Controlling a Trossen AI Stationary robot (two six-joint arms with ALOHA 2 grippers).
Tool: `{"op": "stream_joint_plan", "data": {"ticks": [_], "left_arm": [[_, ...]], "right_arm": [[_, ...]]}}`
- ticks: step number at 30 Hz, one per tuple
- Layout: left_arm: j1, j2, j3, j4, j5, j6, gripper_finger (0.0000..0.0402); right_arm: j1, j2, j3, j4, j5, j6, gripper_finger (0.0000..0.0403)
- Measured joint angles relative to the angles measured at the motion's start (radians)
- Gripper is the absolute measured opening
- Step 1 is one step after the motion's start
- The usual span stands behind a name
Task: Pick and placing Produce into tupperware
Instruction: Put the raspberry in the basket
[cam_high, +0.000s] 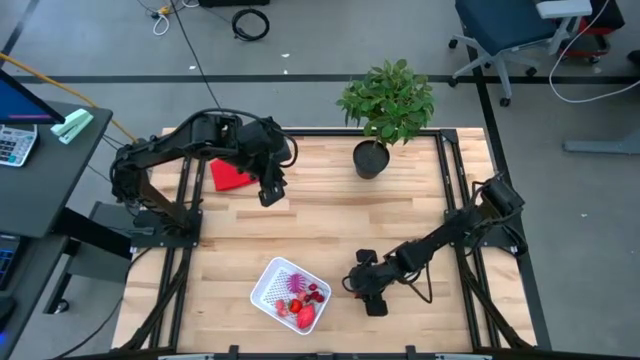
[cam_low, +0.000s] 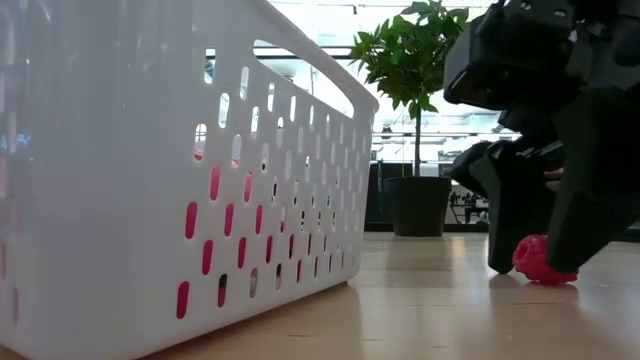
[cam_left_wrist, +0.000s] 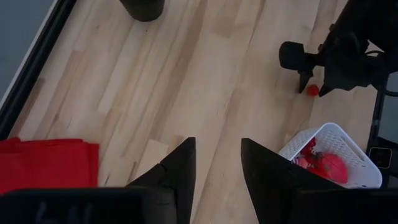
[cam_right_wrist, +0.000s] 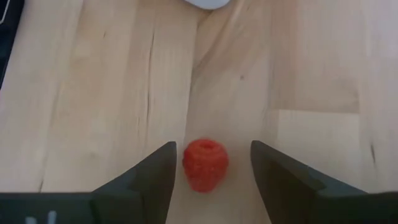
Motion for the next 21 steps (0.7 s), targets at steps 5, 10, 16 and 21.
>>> {"op": "stream_joint_plan", "data": {"ticks": [5,10,16,21], "left_arm": [[0.000,0.000,0.000,0.000,0.000,-0.007,0.0126],[0.000,0.000,0.000,0.005,0.000,-0.014,0.0124],[0.000,0.000,0.000,0.006,0.000,-0.035,0.0128],[0.000,-0.014,0.000,0.005,0.000,-0.059,0.0122]], "right_arm": [[0.028,0.005,0.001,-0.005,0.035,0.003,0.0215],[0.034,0.003,0.001,-0.025,0.064,0.029,0.0208],[0.034,0.002,0.001,-0.052,0.075,0.029,0.0150],[0.033,0.001,0.002,-0.053,0.076,0.032,0.0092]]}}
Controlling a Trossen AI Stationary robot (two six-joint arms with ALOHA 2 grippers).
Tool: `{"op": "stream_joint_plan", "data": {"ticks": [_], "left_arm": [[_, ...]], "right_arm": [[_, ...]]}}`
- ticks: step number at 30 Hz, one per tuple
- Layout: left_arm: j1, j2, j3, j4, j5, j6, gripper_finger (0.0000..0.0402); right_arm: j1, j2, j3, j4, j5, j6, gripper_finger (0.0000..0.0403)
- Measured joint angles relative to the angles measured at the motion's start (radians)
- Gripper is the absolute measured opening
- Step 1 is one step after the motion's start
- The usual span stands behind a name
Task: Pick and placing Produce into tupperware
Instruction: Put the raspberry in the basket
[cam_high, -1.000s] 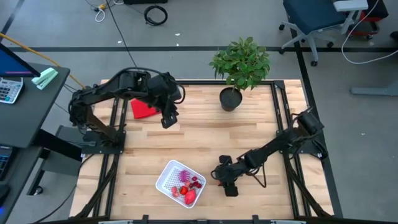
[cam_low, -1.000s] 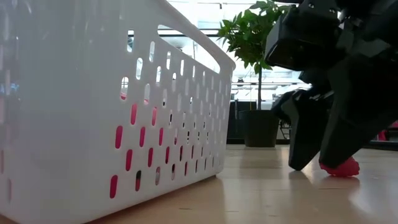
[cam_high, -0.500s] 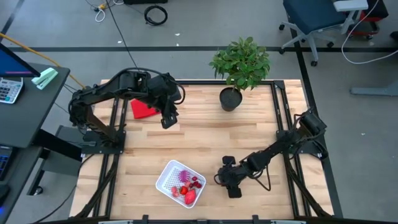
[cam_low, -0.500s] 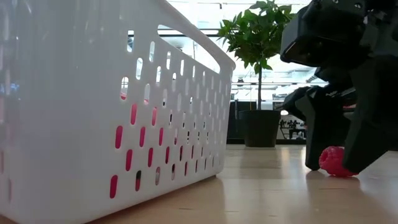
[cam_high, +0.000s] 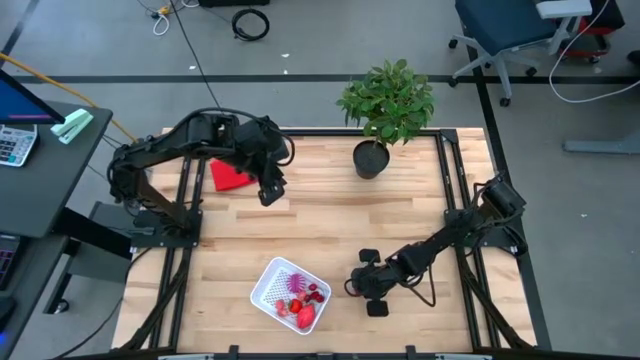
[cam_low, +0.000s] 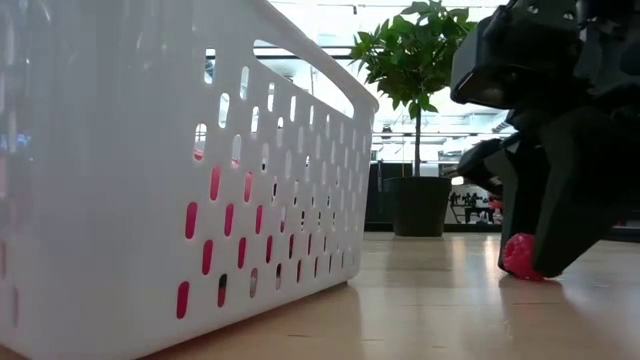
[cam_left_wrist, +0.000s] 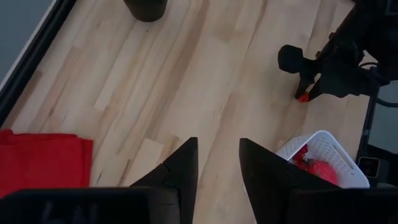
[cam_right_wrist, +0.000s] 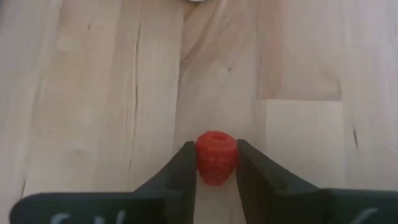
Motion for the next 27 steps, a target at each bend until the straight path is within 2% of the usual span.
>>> {"op": "stream_joint_plan", "data": {"ticks": [5,11,16,18,22,27], "left_arm": [[0.001,-0.043,0.000,-0.007,0.000,-0.006,0.0124],[0.025,-0.138,0.000,-0.006,0.000,-0.048,0.0126],[0.055,-0.229,0.000,0.001,0.000,-0.081,0.0119],[0.061,-0.265,0.000,0.000,-0.001,-0.080,0.0118],[0.069,-0.322,0.000,0.010,-0.007,-0.077,0.0117],[0.071,-0.366,0.000,0.012,-0.012,-0.071,0.0118]], "right_arm": [[-0.028,0.001,0.049,-0.032,-0.025,-0.004,0.0092],[-0.105,-0.023,0.200,-0.178,0.023,-0.116,0.0126],[-0.187,-0.027,0.358,-0.361,0.060,-0.191,0.0113],[-0.223,-0.027,0.410,-0.383,0.060,-0.198,0.0105],[-0.288,-0.027,0.515,-0.362,-0.021,-0.322,0.0106],[-0.318,-0.027,0.583,-0.304,-0.138,-0.458,0.0139]]}}
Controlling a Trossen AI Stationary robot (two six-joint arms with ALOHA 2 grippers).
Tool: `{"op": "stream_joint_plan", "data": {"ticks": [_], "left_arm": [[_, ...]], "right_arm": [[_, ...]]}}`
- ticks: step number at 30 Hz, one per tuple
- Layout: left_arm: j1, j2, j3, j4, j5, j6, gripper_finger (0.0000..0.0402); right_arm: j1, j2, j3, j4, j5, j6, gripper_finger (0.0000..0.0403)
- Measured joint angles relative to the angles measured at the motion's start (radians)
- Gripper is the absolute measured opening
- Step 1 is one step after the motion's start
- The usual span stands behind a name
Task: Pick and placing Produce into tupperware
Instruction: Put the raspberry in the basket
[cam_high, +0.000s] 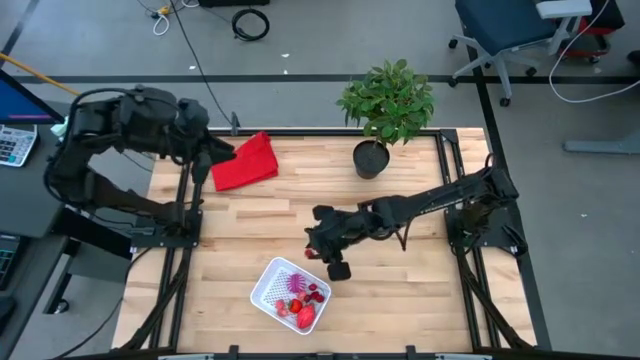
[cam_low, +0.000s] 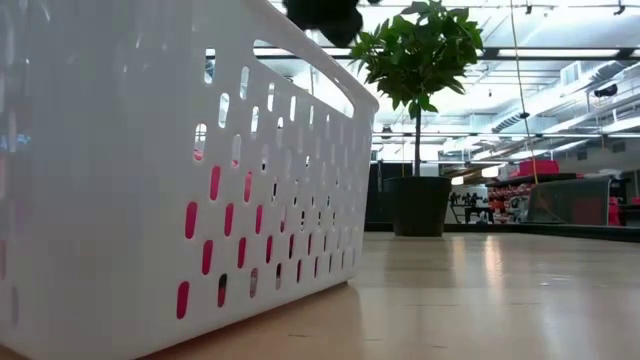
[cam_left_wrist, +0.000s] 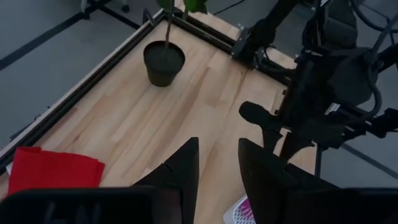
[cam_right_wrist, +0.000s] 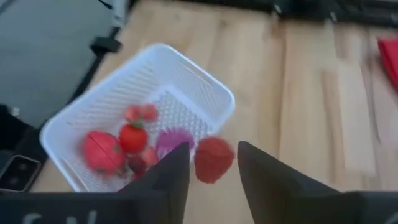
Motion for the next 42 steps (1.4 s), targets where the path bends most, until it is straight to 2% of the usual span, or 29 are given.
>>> {"op": "stream_joint_plan", "data": {"ticks": [7,11,18,25,29,31,37,42], "left_arm": [[0.000,-0.015,0.000,0.000,0.000,0.041,0.0116],[0.000,-0.012,0.000,-0.004,0.000,0.052,0.0120],[0.000,-0.014,0.000,-0.084,0.000,0.044,0.0115],[0.000,-0.013,0.000,-0.164,0.000,0.044,0.0115],[0.000,-0.013,0.000,-0.170,-0.004,0.044,0.0118],[0.000,-0.013,0.000,-0.170,-0.006,0.045,0.0118],[0.000,-0.012,0.000,-0.169,-0.023,0.045,0.0113],[0.000,-0.012,0.000,-0.169,-0.037,0.044,0.0117]], "right_arm": [[0.058,0.044,0.011,0.079,-0.048,-0.089,0.0156],[0.094,0.113,0.010,0.122,-0.050,-0.053,0.0154],[0.052,0.112,0.009,0.113,0.061,0.047,0.0168],[-0.005,0.077,0.010,-0.141,0.048,0.059,0.0200],[0.001,0.079,0.006,-0.306,-0.024,0.077,0.0208],[0.020,0.084,0.005,-0.333,-0.060,0.109,0.0209],[0.110,0.083,-0.043,-0.241,-0.075,0.118,0.0204],[0.161,0.084,-0.134,-0.117,-0.074,0.160,0.0207]]}}
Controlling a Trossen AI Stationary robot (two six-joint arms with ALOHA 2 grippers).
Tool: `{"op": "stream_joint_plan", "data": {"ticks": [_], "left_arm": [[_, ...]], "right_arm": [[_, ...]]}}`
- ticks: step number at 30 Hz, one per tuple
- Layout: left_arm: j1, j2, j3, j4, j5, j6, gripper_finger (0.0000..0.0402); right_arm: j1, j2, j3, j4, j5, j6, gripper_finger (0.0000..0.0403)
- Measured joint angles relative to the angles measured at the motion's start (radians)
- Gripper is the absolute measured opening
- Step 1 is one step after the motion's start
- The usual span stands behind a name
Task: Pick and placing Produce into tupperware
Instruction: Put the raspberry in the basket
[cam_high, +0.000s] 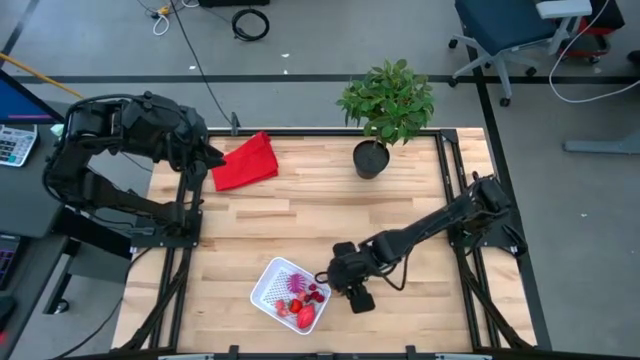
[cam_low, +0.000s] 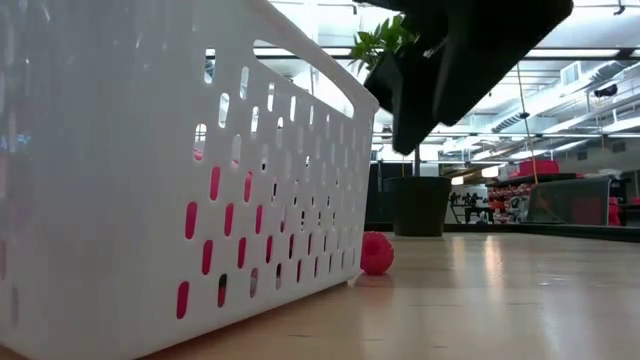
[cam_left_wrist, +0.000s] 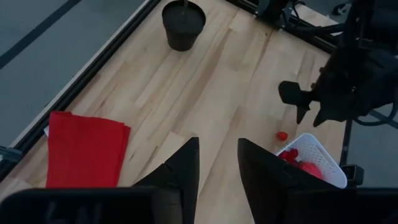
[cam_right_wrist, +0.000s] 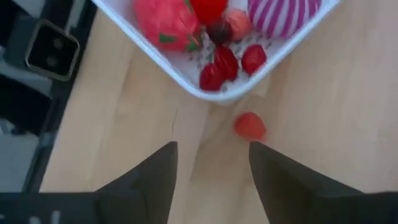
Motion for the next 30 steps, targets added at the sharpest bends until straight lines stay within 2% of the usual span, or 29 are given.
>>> {"op": "stream_joint_plan", "data": {"ticks": [8,15,24,30], "left_arm": [[0.000,0.000,0.000,0.001,-0.003,-0.001,0.0113],[0.000,0.000,0.000,0.001,-0.003,-0.027,0.0118],[0.000,0.000,0.000,0.015,-0.003,-0.028,0.0113],[0.000,0.001,0.000,0.030,-0.003,-0.027,0.0117]], "right_arm": [[0.003,0.001,-0.153,0.248,0.037,0.023,0.0211],[-0.022,0.001,-0.248,0.391,0.040,0.006,0.0222],[-0.031,0.006,-0.323,0.561,0.033,-0.022,0.0245],[-0.031,0.082,-0.324,0.644,0.027,-0.022,0.0247]]}}
